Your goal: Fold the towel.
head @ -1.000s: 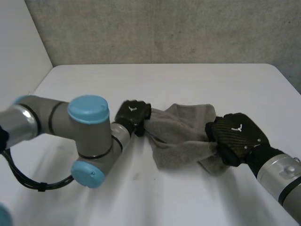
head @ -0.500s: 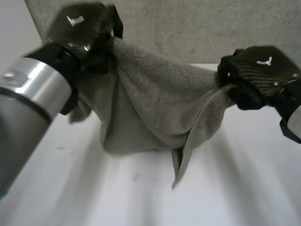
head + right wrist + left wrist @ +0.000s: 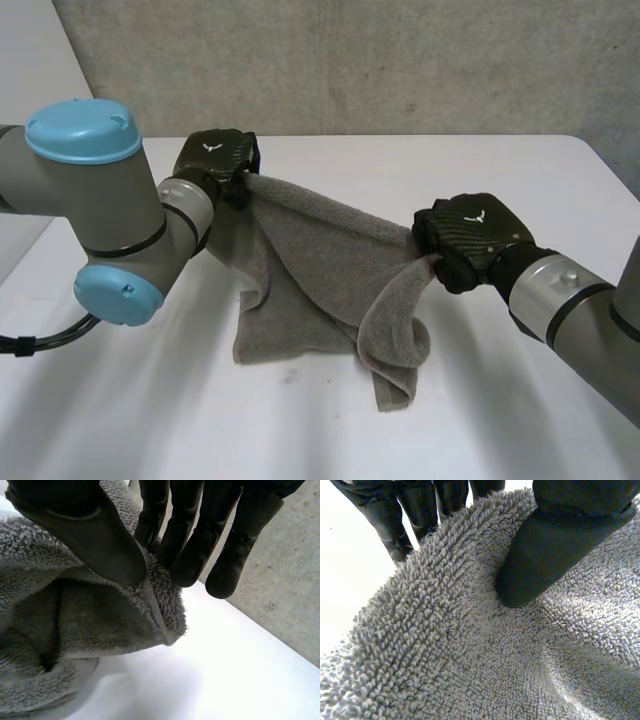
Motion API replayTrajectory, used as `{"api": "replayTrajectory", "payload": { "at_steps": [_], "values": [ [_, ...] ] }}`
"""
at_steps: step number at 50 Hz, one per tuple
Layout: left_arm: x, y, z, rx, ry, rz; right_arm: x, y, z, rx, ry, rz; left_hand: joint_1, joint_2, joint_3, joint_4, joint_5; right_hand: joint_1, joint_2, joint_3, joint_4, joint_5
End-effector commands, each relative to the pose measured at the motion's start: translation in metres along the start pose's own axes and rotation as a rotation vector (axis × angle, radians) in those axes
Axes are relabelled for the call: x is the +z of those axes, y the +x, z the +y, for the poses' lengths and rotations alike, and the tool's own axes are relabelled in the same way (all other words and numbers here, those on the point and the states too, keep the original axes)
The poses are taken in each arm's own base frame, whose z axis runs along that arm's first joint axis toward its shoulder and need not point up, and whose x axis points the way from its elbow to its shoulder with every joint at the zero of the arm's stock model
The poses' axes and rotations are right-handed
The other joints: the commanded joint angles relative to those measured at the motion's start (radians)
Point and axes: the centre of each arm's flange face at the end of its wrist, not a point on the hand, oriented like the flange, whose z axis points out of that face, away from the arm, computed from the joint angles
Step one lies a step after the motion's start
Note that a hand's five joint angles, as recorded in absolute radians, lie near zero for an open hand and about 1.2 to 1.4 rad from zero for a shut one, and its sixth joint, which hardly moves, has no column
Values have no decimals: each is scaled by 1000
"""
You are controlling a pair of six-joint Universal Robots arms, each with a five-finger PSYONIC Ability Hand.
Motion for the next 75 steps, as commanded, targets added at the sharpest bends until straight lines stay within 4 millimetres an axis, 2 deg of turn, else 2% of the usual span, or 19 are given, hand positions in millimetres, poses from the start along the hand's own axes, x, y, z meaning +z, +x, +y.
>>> {"api": "replayTrajectory", "payload": {
  "at_steps": [1, 5, 10, 13, 15, 19, 20, 21, 22, 23, 27, 31, 34, 38, 42, 47, 53, 63, 75],
  "values": [
    [6, 2, -33, -5, 158, -7, 6, -6, -3, -13, 35, -7, 210, 179, 180, 178, 194, 77, 92, 69, 56, 69],
    [12, 2, -53, -4, 263, -12, -4, -28, -7, -30, 51, -62, 210, 179, 180, 178, 194, 77, 92, 69, 56, 69],
    [19, 15, -62, -3, 352, 17, -16, -30, -16, -46, 81, -32, 210, 179, 180, 178, 194, 77, 92, 69, 56, 69],
    [23, 34, -49, -4, 363, 66, -15, -26, -15, -52, 79, 6, 210, 179, 180, 178, 194, 77, 92, 69, 56, 69],
    [26, 50, -29, -4, 327, 111, -14, -21, -14, -54, 79, 28, 210, 179, 180, 178, 194, 77, 92, 69, 56, 69],
    [29, 61, -3, -4, 267, 137, -14, -17, -10, -53, 66, 53, 167, 136, 137, 135, 151, 77, 92, 69, 56, 69],
    [28, 69, 7, -5, 244, 155, -14, -16, -9, -51, 61, 58, -270, -301, -299, -302, -286, 77, 92, 69, 56, 69],
    [28, 69, 7, -5, 244, 155, -13, -13, -7, -49, 57, 68, -274, -305, -304, -306, -290, 77, 92, 69, 56, 69],
    [24, 76, 15, -7, 211, 173, -13, -13, -7, -49, 57, 68, -812, -843, -841, -844, -828, 77, 92, 69, 56, 69],
    [19, 83, 23, -7, 177, 192, -12, -9, -5, -46, 51, 80, -1012, -1043, -1041, -1044, -1028, 77, 92, 69, 56, 69],
    [9, 85, 28, -6, 141, 203, -10, -3, 1, -38, 30, 96, -1012, -1043, -1041, -1044, -1028, 77, 92, 69, 56, 69],
    [-9, 75, 2, -19, 167, 180, -8, -1, 7, -32, 12, 98, -1012, -1043, -1041, -1044, -1028, 77, 92, 69, 56, 69],
    [-18, 72, -4, -27, 168, 177, -5, -1, 12, -28, -3, 98, -1012, -1043, -1041, -1044, -1028, 77, 92, 69, 56, 69],
    [-54, 67, -17, -91, 158, 186, -3, -1, 16, -25, -15, 96, -985, -1016, -1014, -1017, -1001, 77, 92, 69, 56, 69],
    [-77, 68, -10, -157, 113, 183, -2, -2, 20, -21, -29, 91, -929, -960, -958, -961, -945, 77, 92, 69, 56, 69],
    [-111, 88, 16, -308, -31, 175, -1, 1, 20, -19, -31, 106, -756, -787, -786, -788, -772, 77, 92, 69, 56, 69],
    [-115, 89, 44, -401, -177, 119, -2, 14, 22, 5, -42, 163, -700, -731, -729, -732, -716, 77, 92, 69, 56, 69],
    [-106, 98, 88, -558, -357, 62, -5, 13, 21, 7, -39, 164, -673, -705, -703, -706, -690, 77, 92, 69, 56, 69],
    [-97, 121, 105, -576, -388, 101, -7, 10, 19, 4, -33, 158, -529, -561, -559, -562, -546, 77, 92, 69, 56, 69]
  ]
}}
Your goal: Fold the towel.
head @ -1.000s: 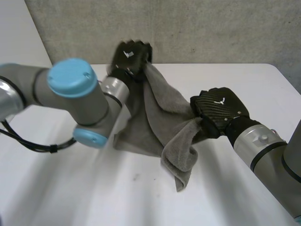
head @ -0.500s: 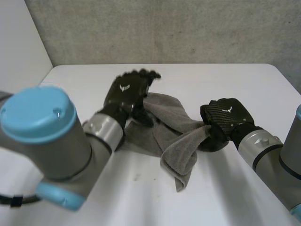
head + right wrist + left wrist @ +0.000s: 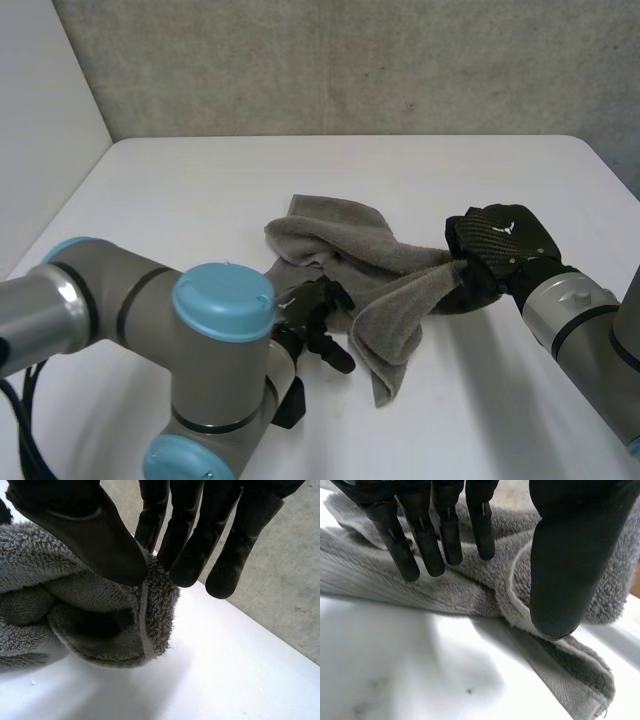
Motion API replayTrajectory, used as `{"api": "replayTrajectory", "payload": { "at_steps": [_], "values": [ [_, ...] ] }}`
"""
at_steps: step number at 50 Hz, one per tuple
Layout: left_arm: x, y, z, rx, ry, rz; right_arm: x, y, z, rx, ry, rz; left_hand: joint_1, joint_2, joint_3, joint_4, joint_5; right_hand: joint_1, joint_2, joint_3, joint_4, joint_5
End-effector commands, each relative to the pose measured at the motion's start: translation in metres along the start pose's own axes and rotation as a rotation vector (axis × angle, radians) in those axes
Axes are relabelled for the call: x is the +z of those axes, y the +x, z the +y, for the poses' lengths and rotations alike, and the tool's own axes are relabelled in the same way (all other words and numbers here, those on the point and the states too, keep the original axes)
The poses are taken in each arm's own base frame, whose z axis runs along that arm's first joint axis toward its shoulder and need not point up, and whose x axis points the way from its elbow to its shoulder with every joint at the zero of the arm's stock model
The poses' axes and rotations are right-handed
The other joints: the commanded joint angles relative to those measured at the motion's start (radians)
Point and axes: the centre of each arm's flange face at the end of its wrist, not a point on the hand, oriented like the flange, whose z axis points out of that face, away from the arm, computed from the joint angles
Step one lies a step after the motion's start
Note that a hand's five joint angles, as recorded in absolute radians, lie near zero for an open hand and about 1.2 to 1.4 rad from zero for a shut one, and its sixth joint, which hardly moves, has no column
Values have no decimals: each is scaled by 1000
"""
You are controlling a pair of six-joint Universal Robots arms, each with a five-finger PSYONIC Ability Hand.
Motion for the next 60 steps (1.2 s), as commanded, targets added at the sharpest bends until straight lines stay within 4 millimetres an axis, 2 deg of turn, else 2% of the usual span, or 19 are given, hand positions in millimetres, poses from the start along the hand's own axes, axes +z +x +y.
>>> {"api": "replayTrajectory", "payload": {
  "at_steps": [1, 11, 13, 15, 22, 24, 26, 27, 29, 32, 34, 40, 42, 47, 53, 56, 57, 59, 60],
  "values": [
    [10, 10, 11, -12, -10, 32, 0, -1, 0, -1, 2, -3, 135, 135, 136, 137, 136, 77, 87, 69, 56, 69],
    [21, 25, 20, -20, -11, 72, 0, -2, 1, -6, 9, -2, 279, 279, 280, 281, 281, 77, 87, 69, 56, 69],
    [23, 25, 22, -17, -13, 73, -1, -2, 1, -6, 6, -3, 399, 399, 400, 401, 401, 77, 87, 69, 56, 69],
    [27, 25, 23, -8, -5, 65, -1, -2, 1, -8, 11, -1, 849, 849, 849, 851, 850, 77, 87, 69, 56, 69],
    [21, 18, 8, 35, 45, -28, -5, 3, -13, -21, 59, 18, 851, 851, 852, 853, 853, 77, 87, 69, 56, 69],
    [13, 21, -7, 64, 68, -39, -8, 5, -21, -28, 86, 29, 851, 851, 852, 853, 853, 77, 87, 69, 56, 69],
    [-9, 30, -45, 133, 136, -31, -15, 10, -43, -40, 159, 53, 851, 851, 852, 853, 853, 77, 87, 69, 56, 69],
    [-9, 30, -45, 134, 136, -31, -15, 10, -43, -40, 159, 53, 851, 851, 852, 853, 853, 77, 87, 69, 56, 69],
    [-31, 37, -85, 229, 233, -25, -20, 12, -57, -47, 204, 61, 851, 851, 852, 853, 853, 77, 87, 69, 56, 69],
    [-44, 43, -105, 288, 290, -16, -30, 17, -81, -61, 265, 79, 851, 851, 852, 853, 853, 77, 87, 69, 56, 69],
    [-73, 56, -140, 406, 394, -7, -39, 21, -98, -77, 268, 82, 851, 851, 852, 853, 853, 77, 87, 69, 56, 69],
    [-109, 75, -177, 578, 510, 1, -53, 27, -127, -89, 275, 83, 851, 851, 852, 853, 853, 77, 87, 69, 56, 69],
    [-131, 83, -194, 663, 552, -14, -65, 25, -150, -95, 313, 70, 851, 851, 852, 853, 853, 77, 87, 69, 56, 69],
    [-157, 89, -218, 706, 597, -42, -82, 26, -184, -103, 395, 73, 851, 851, 852, 853, 853, 77, 87, 69, 56, 69],
    [-154, 72, -233, 704, 575, -113, -83, 28, -198, -102, 415, 81, 851, 851, 852, 853, 853, 77, 87, 69, 56, 69],
    [-137, 53, -234, 703, 531, -173, -45, 19, -169, -92, 273, 23, 851, 851, 852, 853, 853, 77, 87, 69, 56, 69],
    [-137, 53, -234, 703, 531, -173, -45, 19, -169, -92, 272, 22, 851, 851, 852, 853, 853, 77, 87, 69, 56, 69],
    [-102, 27, -221, 713, 424, -235, -19, 12, -144, -98, 168, -18, 851, 851, 852, 853, 853, 77, 87, 69, 56, 69],
    [-102, 27, -221, 713, 424, -235, -19, 12, -144, -98, 167, -18, 851, 851, 852, 853, 853, 77, 87, 69, 56, 69]
  ]
}}
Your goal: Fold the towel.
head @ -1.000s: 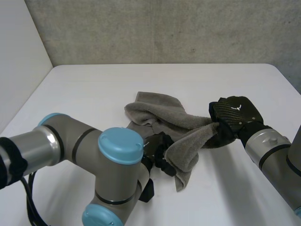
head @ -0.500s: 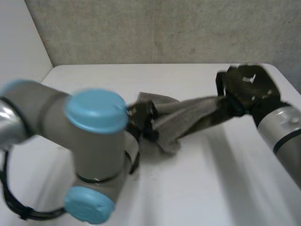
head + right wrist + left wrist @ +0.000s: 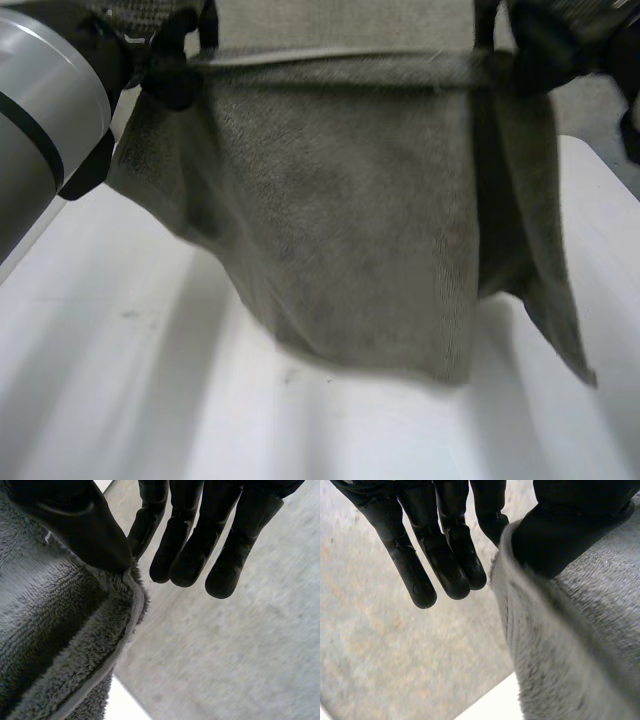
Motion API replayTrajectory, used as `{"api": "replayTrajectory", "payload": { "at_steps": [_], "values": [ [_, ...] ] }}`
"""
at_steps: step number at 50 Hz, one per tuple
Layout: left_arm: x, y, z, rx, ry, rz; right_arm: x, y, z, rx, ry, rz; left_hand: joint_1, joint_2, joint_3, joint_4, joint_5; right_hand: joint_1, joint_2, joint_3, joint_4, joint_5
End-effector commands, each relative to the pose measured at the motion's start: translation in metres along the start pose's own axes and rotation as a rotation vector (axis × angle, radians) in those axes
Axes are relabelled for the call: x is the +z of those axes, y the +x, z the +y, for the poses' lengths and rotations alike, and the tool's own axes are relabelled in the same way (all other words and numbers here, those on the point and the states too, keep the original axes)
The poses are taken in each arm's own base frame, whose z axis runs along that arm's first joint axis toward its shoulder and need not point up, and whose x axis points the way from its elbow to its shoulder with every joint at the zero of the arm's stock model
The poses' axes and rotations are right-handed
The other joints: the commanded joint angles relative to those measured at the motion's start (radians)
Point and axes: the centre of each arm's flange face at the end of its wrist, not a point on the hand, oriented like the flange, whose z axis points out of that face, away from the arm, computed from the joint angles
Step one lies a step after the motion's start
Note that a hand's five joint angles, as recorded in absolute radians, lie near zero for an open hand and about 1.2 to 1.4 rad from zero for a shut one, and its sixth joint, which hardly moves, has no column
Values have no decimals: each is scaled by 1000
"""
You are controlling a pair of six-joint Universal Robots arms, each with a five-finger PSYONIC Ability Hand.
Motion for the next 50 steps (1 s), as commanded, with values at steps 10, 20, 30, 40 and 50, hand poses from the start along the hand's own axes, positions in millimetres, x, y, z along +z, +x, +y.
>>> {"api": "replayTrajectory", "payload": {
  "at_steps": [10, 20, 30, 40, 50],
  "values": [
    [120, 5, 106, -11, -70, -50, 110, -36, 121, -101, -208, -65, 206, 179, 180, 178, 185, 77, 87, 69, 56, 69],
    [125, -8, 45, -168, 191, -88, 127, -21, 95, -112, -87, 70, 206, 179, 180, 178, 185, -403, -393, -410, -424, -410],
    [90, -12, 110, -137, -63, -82, 60, -49, 146, 1, -446, -42, 206, 179, 180, 178, 185, -932, -922, -940, -953, -940],
    [87, -33, 158, -126, -123, -152, -1, -96, 185, 144, -524, -248, 206, 179, 180, 178, 185, -1023, -1013, -1031, -1044, -1031],
    [89, -60, 180, -128, -142, -230, -15, -130, 205, 303, -585, -291, 206, 179, 180, 178, 185, -1091, -1081, -1098, -1112, -1099]
  ]
}}
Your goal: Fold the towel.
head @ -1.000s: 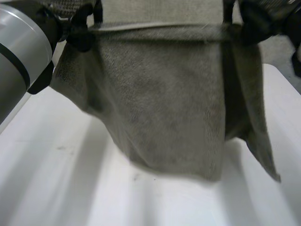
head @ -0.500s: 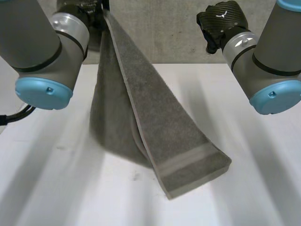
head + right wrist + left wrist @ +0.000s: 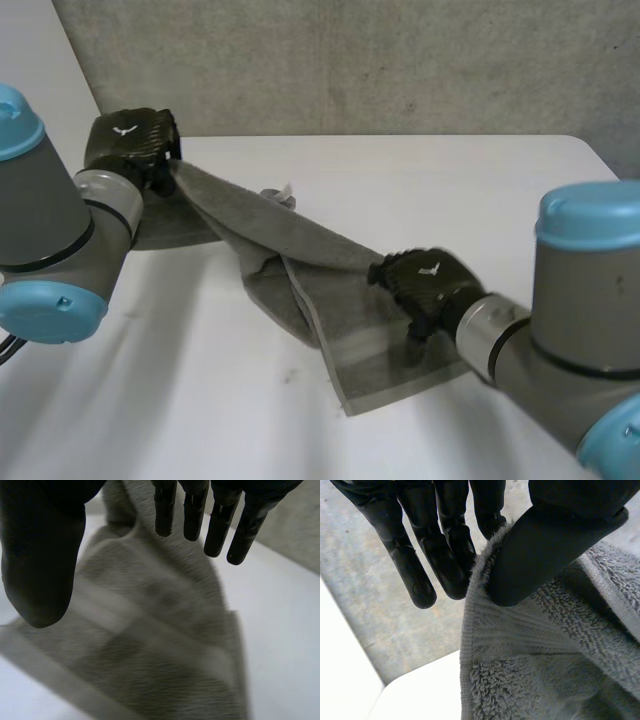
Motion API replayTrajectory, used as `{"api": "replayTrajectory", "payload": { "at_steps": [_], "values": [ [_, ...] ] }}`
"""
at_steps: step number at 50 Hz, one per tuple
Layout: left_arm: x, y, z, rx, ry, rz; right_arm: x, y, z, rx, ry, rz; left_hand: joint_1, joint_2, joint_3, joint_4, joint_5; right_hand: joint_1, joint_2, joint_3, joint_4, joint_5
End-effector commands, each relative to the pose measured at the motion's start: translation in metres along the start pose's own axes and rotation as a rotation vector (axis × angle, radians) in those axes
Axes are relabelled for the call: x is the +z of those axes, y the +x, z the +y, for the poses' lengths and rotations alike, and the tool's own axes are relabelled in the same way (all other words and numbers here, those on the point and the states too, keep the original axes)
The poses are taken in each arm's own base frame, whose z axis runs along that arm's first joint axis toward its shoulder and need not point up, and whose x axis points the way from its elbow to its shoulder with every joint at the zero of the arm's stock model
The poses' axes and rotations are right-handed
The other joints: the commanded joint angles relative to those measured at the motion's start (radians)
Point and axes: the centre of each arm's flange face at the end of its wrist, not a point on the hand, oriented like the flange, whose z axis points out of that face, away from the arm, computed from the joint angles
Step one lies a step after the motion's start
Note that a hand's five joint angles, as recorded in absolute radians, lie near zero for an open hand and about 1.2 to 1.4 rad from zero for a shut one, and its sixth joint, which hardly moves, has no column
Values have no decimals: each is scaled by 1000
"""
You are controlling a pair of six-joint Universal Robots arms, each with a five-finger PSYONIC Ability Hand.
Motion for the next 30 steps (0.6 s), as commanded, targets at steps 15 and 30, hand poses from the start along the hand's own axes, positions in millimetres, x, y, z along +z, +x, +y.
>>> {"api": "replayTrajectory", "payload": {
  "at_steps": [15, 30],
  "values": [
    [-5, -27, -40, -41, 141, -71, 40, -33, -8, 298, 164, -1, 206, 178, 179, 177, 184, -51, -98, -72, -67, -20],
    [-48, -29, -121, -77, 368, -62, 69, -79, -15, 300, 179, -21, 206, 178, 179, 177, 184, -54, -101, -75, -69, -22]
  ]
}}
